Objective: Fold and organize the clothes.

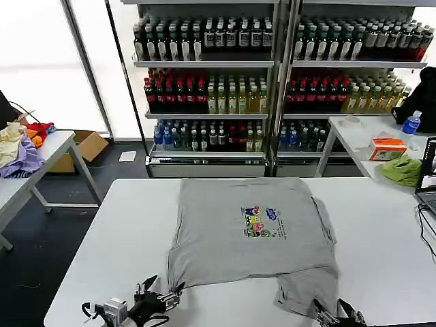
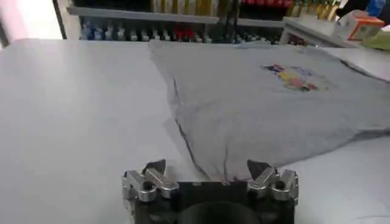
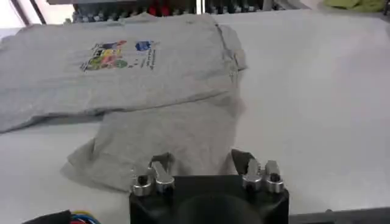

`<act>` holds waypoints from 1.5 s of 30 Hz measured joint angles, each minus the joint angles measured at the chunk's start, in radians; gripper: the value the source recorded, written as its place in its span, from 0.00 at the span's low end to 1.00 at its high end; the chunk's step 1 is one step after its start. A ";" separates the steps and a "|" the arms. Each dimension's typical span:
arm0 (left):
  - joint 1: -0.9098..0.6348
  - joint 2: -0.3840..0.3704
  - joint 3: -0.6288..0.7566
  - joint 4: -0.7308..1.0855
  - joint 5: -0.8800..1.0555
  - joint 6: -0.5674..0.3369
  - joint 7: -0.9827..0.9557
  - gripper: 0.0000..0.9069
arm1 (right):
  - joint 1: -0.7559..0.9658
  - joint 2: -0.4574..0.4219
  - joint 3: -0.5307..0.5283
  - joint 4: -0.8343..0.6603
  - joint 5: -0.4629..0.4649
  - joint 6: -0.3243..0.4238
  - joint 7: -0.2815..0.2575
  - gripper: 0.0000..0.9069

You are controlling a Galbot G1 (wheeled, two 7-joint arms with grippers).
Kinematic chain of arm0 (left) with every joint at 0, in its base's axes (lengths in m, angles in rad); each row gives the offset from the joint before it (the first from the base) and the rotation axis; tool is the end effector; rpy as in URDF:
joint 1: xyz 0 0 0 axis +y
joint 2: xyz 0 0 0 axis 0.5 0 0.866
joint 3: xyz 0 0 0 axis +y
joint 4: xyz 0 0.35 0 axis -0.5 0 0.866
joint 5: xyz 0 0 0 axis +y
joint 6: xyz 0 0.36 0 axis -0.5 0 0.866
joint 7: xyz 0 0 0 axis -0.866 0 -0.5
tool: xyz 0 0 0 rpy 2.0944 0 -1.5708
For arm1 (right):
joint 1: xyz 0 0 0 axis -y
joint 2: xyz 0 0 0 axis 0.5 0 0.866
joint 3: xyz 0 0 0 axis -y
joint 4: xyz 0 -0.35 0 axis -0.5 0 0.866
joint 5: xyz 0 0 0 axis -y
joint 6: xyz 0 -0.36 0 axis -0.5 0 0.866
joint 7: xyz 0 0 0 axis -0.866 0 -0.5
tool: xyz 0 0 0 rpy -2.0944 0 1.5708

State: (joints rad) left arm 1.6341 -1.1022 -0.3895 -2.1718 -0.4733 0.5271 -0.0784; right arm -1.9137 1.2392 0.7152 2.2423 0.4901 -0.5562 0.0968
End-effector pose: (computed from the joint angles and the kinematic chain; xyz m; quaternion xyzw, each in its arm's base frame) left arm 0.1627 0.0307 -0.2867 -0.1536 -0.9395 0.0158 0.3059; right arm 0.1017 -0.0918 -0.2767 -0.0042 -0.9323 -0.0325 0.3602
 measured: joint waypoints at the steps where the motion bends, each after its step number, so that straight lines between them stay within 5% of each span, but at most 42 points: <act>1: 0.002 -0.005 0.007 0.001 0.006 -0.002 -0.002 0.38 | 0.001 0.001 -0.001 -0.003 0.001 0.000 0.000 0.00; 3: 0.003 -0.015 0.020 0.005 0.016 -0.007 -0.004 0.17 | 0.002 0.002 -0.003 -0.004 0.004 0.000 0.000 0.00; 7: -0.005 -0.033 0.041 0.013 0.028 -0.015 -0.010 0.01 | 0.000 0.002 -0.005 -0.009 0.008 0.000 -0.004 0.00; 45: 0.131 -0.116 -0.001 -0.115 0.089 -0.077 -0.037 0.01 | -0.251 -0.030 0.074 0.136 0.015 0.228 -0.173 0.00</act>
State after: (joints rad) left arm 1.7650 -1.2183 -0.3906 -2.2871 -0.3847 0.4501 -0.1156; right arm -2.1650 1.2096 0.7894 2.3786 0.5055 -0.3281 -0.0763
